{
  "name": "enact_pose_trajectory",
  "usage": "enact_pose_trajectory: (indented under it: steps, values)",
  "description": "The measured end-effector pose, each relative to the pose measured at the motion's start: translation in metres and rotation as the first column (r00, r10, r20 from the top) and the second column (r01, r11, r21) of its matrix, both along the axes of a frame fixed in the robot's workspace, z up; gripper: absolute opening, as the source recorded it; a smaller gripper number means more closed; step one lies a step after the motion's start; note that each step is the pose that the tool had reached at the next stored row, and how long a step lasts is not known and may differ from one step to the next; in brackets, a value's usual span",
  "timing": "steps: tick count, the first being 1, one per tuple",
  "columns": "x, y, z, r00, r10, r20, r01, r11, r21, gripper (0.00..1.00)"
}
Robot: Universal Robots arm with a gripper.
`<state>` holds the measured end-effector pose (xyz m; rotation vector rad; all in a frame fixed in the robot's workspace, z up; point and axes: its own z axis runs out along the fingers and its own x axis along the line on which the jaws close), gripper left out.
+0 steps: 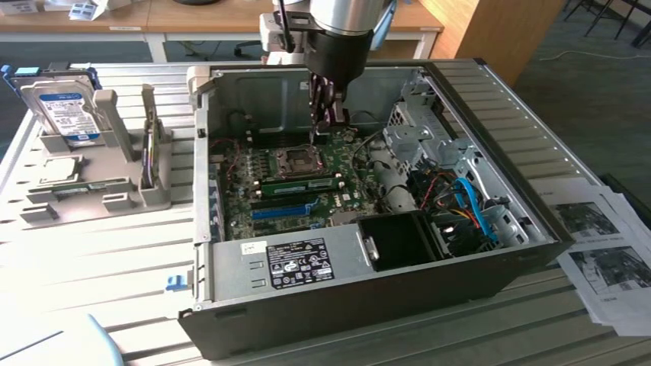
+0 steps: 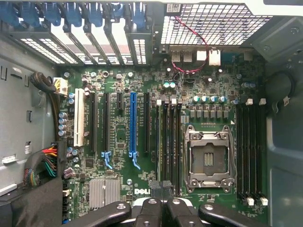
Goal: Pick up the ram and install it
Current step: 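Press down the ram until it locks into place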
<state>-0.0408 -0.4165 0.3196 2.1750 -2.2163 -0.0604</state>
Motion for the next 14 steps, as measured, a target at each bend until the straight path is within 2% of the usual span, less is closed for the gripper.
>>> enact_pose_trajectory:
  steps: [14]
  values:
    - [0.0088, 0.0, 0.0, 1.0, 0.004, 0.0022, -0.004, 1.0, 0.0, 0.09]
